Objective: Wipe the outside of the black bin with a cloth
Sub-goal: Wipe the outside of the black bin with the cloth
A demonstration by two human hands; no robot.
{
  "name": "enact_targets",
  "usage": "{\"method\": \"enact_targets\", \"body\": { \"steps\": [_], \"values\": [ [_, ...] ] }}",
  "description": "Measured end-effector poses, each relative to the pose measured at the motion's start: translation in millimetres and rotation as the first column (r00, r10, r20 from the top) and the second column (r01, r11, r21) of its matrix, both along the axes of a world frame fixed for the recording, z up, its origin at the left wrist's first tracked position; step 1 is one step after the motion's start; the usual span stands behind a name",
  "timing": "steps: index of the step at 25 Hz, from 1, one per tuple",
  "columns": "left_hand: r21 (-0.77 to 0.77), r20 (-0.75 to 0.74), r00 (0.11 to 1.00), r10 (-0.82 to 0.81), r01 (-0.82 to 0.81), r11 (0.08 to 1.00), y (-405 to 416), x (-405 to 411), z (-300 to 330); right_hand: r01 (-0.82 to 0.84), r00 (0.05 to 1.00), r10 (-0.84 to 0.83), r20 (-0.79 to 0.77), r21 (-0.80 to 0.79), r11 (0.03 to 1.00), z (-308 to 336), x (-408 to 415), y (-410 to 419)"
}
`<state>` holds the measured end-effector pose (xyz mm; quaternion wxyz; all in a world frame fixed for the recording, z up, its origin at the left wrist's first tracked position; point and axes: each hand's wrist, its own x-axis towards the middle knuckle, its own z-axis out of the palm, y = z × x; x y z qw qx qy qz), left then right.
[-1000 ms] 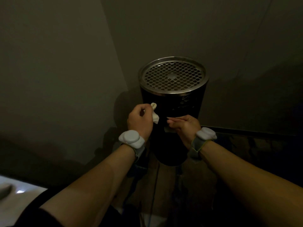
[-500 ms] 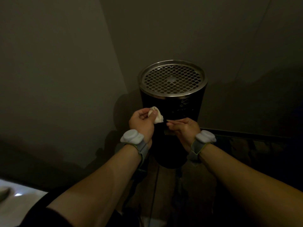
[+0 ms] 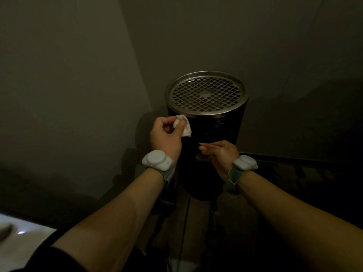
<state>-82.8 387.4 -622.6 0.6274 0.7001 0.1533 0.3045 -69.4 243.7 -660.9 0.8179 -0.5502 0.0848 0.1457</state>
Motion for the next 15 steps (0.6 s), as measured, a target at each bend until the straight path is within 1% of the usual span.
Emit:
{"method": "enact_targets", "body": {
  "steps": [2,5,8,11,15],
  "values": [
    [0.12,-0.002,1.0,0.007,-0.007,0.993,-2,-2,-1,-0.002,1.0,0.002,-0.007,0.007,1.0,-1,0,0],
    [0.275,0.067,0.998,0.002,-0.02,0.961,-8,-4,-5,-0.009,1.0,0.009,-0.012,0.003,1.0,-2,1,0],
    [0.335,0.122,0.991,-0.05,0.006,0.942,-15,-4,-11,-0.003,1.0,0.003,-0.016,-0.007,1.0,-3,2,-1],
    [0.396,0.147,0.988,-0.053,-0.01,0.918,-21,-3,-17,0.002,1.0,-0.002,-0.007,-0.014,1.0,-4,3,-1],
    [0.454,0.1,0.992,-0.082,0.028,0.89,-20,-2,-27,0.002,1.0,-0.002,-0.012,-0.012,1.0,-5,4,-3]
  ]
}}
